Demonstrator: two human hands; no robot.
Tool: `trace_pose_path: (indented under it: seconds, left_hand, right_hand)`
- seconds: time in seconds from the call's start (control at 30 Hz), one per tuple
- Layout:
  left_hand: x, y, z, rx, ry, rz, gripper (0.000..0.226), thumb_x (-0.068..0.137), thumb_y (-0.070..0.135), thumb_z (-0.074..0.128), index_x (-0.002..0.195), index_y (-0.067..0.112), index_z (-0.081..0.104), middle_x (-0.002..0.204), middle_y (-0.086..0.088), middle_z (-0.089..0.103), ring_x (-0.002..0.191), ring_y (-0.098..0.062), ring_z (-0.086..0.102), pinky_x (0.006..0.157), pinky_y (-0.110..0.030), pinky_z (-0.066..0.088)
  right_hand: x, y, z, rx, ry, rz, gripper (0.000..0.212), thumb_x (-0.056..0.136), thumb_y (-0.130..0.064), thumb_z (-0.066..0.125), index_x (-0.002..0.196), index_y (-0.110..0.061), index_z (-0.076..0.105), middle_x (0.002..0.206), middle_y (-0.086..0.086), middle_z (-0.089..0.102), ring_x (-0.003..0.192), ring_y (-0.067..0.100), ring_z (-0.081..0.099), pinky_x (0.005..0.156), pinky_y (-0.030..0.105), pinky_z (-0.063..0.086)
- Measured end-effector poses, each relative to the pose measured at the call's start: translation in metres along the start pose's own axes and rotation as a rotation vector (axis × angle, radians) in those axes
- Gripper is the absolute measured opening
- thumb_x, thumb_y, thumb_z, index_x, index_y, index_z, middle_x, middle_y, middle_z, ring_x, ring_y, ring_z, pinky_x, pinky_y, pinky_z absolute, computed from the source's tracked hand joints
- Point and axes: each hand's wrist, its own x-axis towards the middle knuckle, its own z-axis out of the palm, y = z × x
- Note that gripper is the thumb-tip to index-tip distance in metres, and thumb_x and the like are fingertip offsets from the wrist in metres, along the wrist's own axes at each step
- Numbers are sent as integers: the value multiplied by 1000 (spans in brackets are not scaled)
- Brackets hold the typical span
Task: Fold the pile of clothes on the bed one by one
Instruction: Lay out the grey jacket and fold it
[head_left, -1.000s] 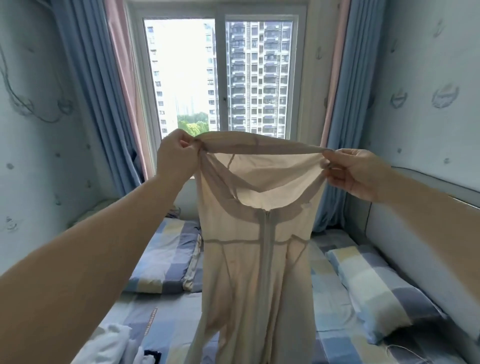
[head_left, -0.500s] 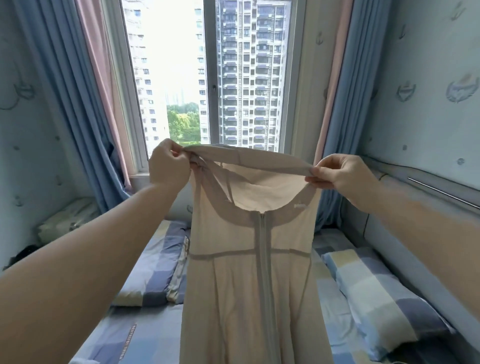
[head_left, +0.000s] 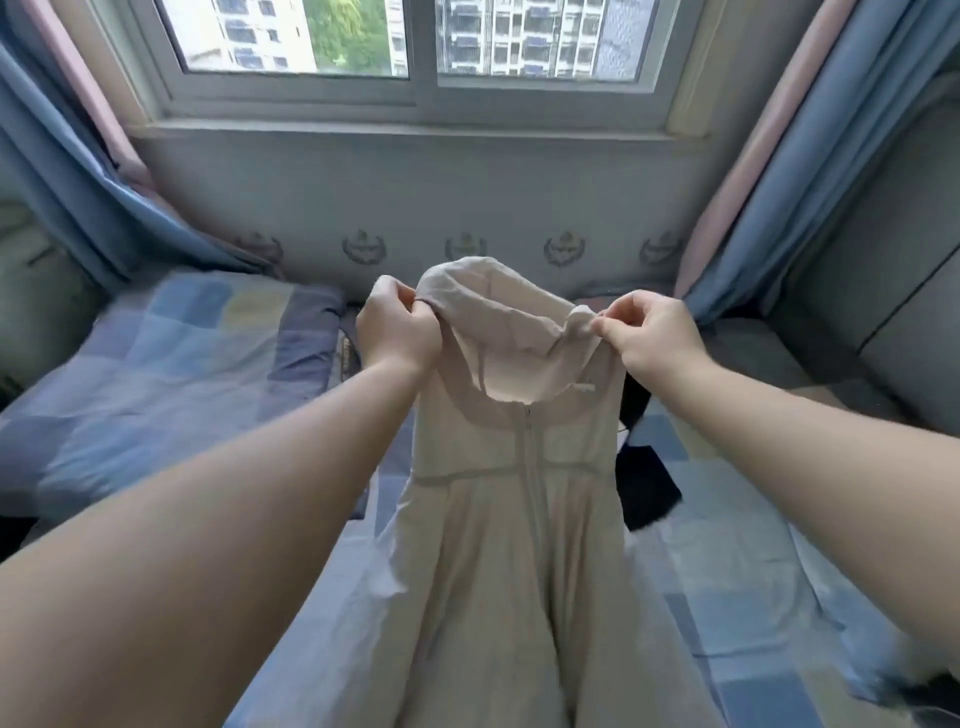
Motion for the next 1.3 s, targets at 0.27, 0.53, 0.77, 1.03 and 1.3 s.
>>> trace_pose_path:
  seconds: [0.27, 0.53, 0.77, 1.03, 1.3]
  left_hand:
    - [48, -179, 127, 40, -195, -127, 27, 92, 30, 62, 116, 18, 57, 117, 2, 62, 108, -21, 60, 89, -30, 49]
    - [-92, -326, 153, 301, -673, -186, 74, 100, 39, 58, 160, 32, 17, 169, 5, -3, 155, -17, 9, 116, -33, 22]
    - [-262, -372, 118, 491, -933, -185, 64, 100, 42, 56, 157, 34, 27, 168, 5, 11, 153, -23, 18, 119, -38, 27]
    - [-471, -431, 50, 850, -1193, -178, 70, 88, 52, 66, 149, 34, 33, 164, 4, 17, 149, -23, 18, 115, -46, 29]
    - [-534, -504, 57, 1094, -908, 55, 57, 87, 40, 69, 135, 22, 45, 137, -8, 45, 120, -36, 46, 91, -46, 39]
  right_hand:
    - [56, 152, 156, -40, -116, 144, 33, 94, -28, 66, 126, -22, 61, 129, 2, 61, 118, 19, 58, 83, 23, 46]
    - [-48, 291, 175, -191, -537, 243, 75, 98, -41, 59, 160, -39, 15, 169, -11, -1, 153, 9, 10, 118, 29, 16]
    - [-213, 356, 126, -342, -750, 293, 71, 99, -41, 59, 158, -35, 20, 167, -11, 11, 153, 6, 9, 115, 21, 11]
    - [-402, 453, 83, -635, -1007, 305, 92, 87, -56, 67, 158, -42, 10, 168, -9, 5, 154, 17, 5, 123, 49, 18]
    - [-476, 528, 106, -908, -884, 314, 103, 80, -62, 70, 157, -43, 4, 166, -6, -19, 153, 26, -8, 115, 67, 21]
